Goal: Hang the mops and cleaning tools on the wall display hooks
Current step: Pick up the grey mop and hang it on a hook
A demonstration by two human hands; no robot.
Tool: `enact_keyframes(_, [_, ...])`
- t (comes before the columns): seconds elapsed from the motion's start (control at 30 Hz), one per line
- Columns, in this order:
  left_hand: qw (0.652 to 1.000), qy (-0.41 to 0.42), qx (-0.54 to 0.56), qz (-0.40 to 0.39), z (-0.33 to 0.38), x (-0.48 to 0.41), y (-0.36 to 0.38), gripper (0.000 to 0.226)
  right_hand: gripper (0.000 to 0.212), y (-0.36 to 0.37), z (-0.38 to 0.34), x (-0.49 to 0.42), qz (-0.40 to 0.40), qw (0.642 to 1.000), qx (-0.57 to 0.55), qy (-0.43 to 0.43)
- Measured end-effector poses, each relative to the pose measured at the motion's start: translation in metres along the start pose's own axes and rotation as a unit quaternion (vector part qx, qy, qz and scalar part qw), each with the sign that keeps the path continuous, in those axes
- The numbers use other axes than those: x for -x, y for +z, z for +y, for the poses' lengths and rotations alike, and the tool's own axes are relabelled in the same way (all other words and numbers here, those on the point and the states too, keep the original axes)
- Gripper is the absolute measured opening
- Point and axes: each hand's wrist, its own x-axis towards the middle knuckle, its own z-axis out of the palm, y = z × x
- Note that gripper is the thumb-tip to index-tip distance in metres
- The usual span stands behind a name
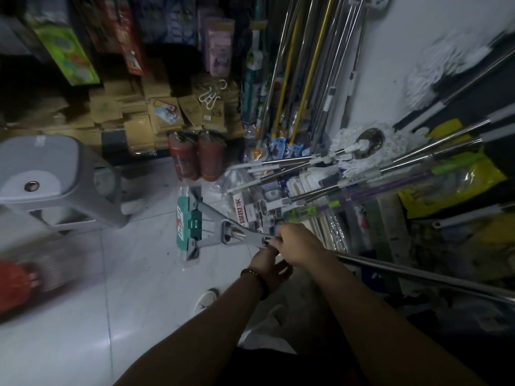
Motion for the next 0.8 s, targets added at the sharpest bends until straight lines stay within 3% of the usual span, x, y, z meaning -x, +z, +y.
enact_keyframes(0.2, [0.989, 0.074, -0.126, -0.027, 0.011, 0.02, 0.013, 0.018, 0.033, -0.013, 0.003, -0.014, 0.059, 0.996, -0.059, 0.007])
enact_keyframes(0.4, [0.959, 0.052, -0.257, -0.112, 0.05, 0.044, -0.015, 0.035, 0.026, -0.023, -0.009, -0.006, 0.16, 0.986, -0.027, -0.026])
enact_keyframes(0.5, [0.985, 0.059, -0.131, -0.099, 0.081, 0.046, -0.03, 0.027, 0.026, -0.028, -0.005, 0.001, 0.169, 0.984, -0.045, -0.021])
enact_keyframes(0.6, [0.991, 0.127, 0.007, -0.051, 0.107, 0.035, -0.024, 0.04, 0.028, -0.035, 0.001, 0.012, 0.188, 0.98, -0.065, -0.019])
enact_keyframes(0.7, [0.988, 0.155, 0.011, -0.024, 0.117, 0.028, 0.0, 0.041, 0.034, -0.04, 0.006, 0.021, 0.201, 0.977, -0.067, -0.035])
enact_keyframes(0.8, [0.987, 0.157, -0.004, -0.022, 0.114, 0.029, 0.017, 0.035, 0.015, -0.04, 0.015, 0.031, 0.238, 0.964, -0.107, -0.046])
